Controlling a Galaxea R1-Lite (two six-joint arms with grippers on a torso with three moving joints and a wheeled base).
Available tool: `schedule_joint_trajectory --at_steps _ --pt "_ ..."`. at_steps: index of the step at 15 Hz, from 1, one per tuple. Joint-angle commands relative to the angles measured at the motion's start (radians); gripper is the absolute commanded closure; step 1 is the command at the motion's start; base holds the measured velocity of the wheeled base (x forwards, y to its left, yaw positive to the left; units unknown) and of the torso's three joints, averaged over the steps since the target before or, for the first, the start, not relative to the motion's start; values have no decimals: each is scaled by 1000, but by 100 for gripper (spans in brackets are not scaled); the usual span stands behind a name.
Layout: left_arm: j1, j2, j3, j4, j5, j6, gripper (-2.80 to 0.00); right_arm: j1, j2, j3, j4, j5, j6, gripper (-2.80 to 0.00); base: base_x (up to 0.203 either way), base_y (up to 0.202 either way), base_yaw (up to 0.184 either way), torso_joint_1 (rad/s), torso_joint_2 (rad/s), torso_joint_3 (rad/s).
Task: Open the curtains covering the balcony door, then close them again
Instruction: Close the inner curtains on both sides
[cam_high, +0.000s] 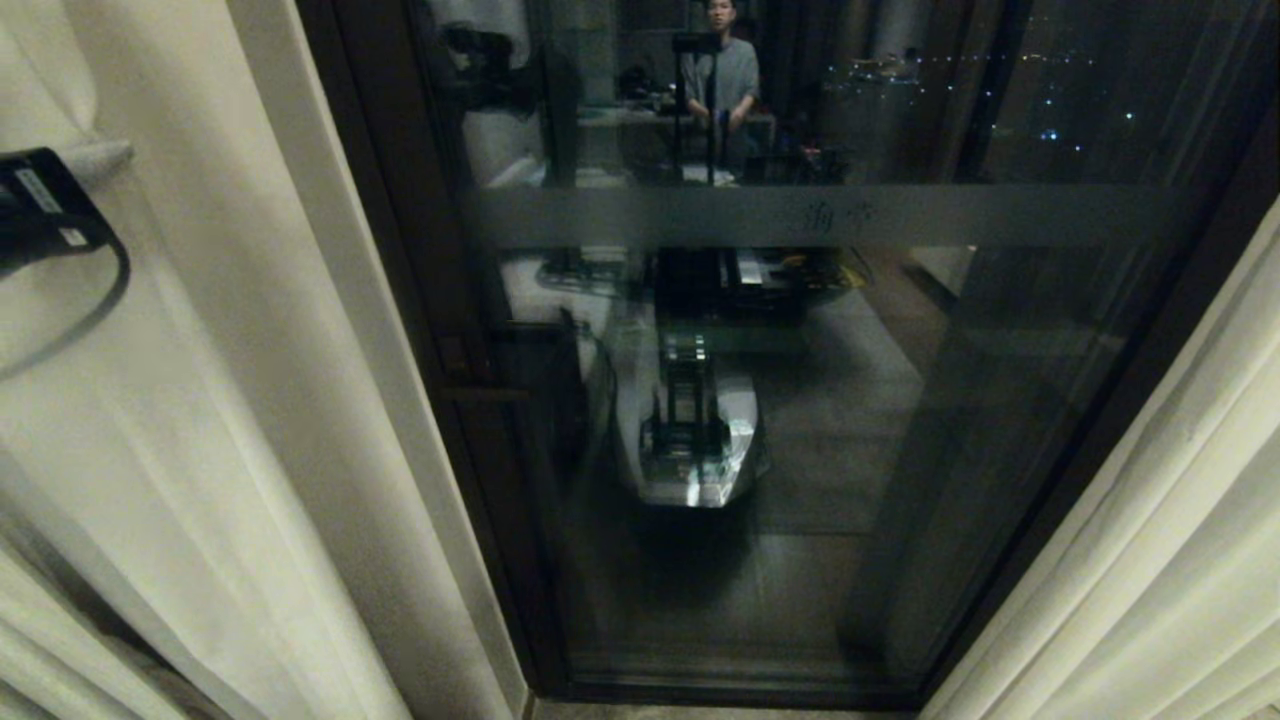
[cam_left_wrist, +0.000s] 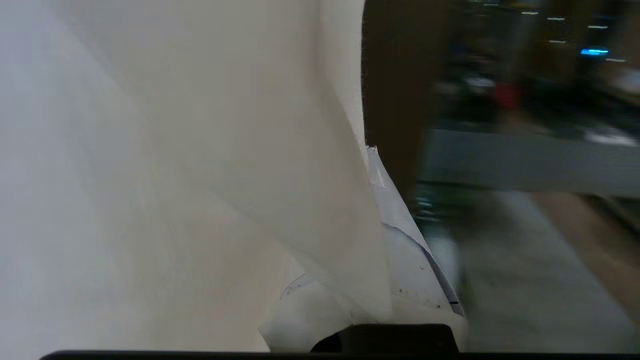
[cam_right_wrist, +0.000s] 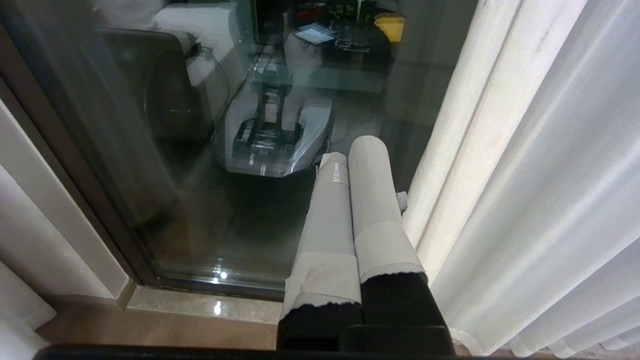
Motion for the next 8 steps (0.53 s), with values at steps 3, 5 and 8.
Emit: schedule_joint_trajectory --at_steps 3,5,8 --pt "-136 -53 44 -4 5 2 0 0 1 0 0 0 0 0 0 0 0 0 0 0" --pt "-183 -54 48 -4 5 2 0 0 0 0 0 0 0 0 0 0 0 0 0 0" --pt "-250 -51 51 -4 5 0 0 0 0 0 0 0 0 0 0 0 0 0 0 0"
